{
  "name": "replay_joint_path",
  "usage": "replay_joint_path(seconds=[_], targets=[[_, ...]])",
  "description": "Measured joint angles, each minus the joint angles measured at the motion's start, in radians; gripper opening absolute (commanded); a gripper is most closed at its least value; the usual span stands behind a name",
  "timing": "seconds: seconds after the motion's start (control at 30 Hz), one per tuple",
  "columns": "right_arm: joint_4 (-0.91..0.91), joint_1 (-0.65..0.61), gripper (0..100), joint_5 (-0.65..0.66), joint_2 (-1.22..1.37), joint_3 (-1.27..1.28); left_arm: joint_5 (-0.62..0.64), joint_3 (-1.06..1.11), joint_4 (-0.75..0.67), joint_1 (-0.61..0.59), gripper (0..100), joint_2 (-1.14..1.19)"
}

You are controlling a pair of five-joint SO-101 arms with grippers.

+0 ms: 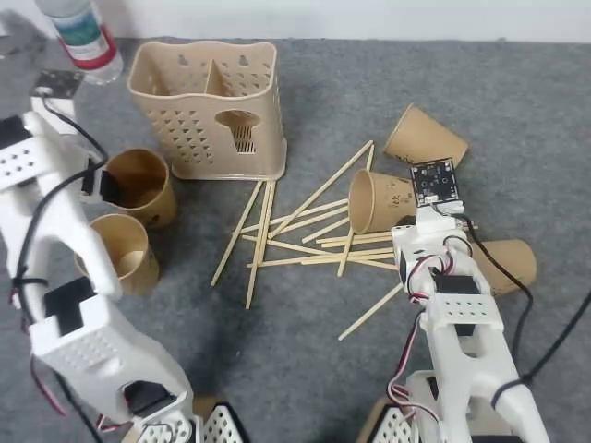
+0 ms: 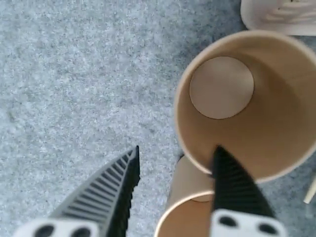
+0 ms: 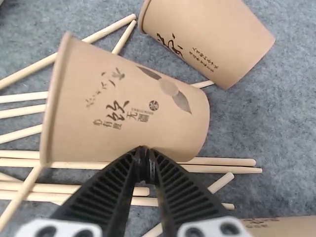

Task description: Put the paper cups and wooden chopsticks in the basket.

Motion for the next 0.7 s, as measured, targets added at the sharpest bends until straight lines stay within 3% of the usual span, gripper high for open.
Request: replay_joint_path(seconds=[0.3,0.7], targets=[[0.000,0.000,0.9,0.000,0.000,0.000,0.000,-0.157,0.109,0.037,1,0.000],[0.000,0.000,0.9,0.000,0.000,0.000,-0.018,-0.290,0.123,0.083,1,-0.158]])
